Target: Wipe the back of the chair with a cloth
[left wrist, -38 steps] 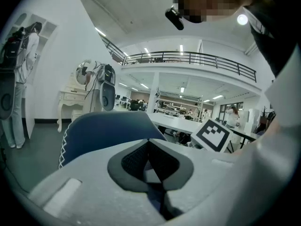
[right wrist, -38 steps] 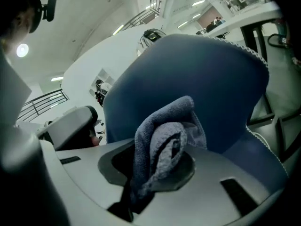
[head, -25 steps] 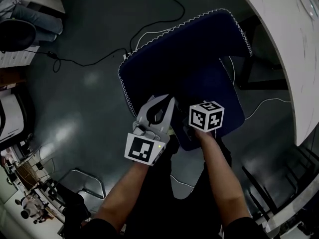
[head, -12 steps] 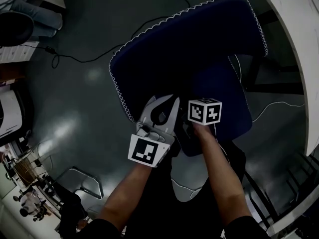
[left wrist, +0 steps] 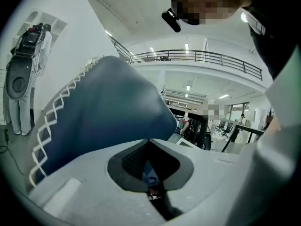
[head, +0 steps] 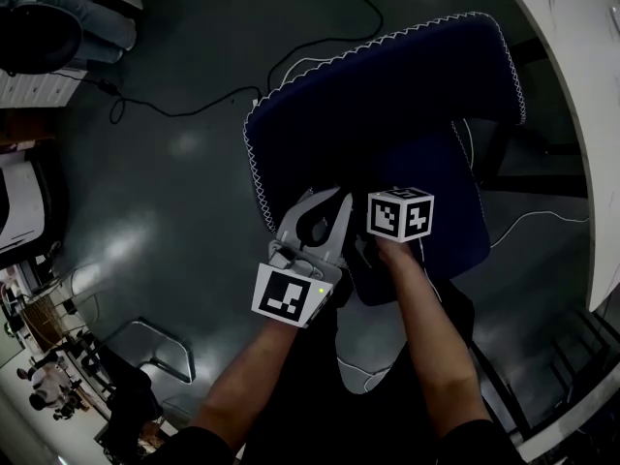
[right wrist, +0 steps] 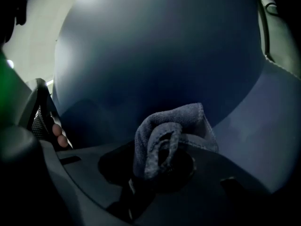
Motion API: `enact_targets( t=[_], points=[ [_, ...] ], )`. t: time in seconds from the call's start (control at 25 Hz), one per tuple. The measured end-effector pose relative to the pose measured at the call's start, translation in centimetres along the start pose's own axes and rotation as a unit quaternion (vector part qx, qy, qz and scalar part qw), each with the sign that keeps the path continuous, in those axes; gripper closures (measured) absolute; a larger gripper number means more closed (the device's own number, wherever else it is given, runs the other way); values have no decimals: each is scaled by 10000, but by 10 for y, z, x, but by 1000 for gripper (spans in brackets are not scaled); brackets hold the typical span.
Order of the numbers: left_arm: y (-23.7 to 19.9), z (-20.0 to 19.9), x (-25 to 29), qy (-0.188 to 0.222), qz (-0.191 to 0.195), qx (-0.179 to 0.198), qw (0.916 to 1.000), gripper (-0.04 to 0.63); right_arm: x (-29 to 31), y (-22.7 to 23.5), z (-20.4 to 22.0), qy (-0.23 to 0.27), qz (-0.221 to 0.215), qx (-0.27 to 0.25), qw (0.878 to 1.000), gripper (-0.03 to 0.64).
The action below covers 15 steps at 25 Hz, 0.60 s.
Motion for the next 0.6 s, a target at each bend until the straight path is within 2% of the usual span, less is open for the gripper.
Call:
enact_targets(
  t=[0.6],
  points=[
    [14, -107, -35, 62, 74, 97, 9999, 588, -70, -94, -57, 129, -96, -258, 9995, 534]
  ],
)
Point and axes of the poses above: the fingertips, and each gripper's own axes: x forward along the fingers, y to its right, z out of its underside, the point moved 8 cm from there along -x, backward along the fingers, and after that the axes turned 11 degrees about z, right-handed, at the moved point
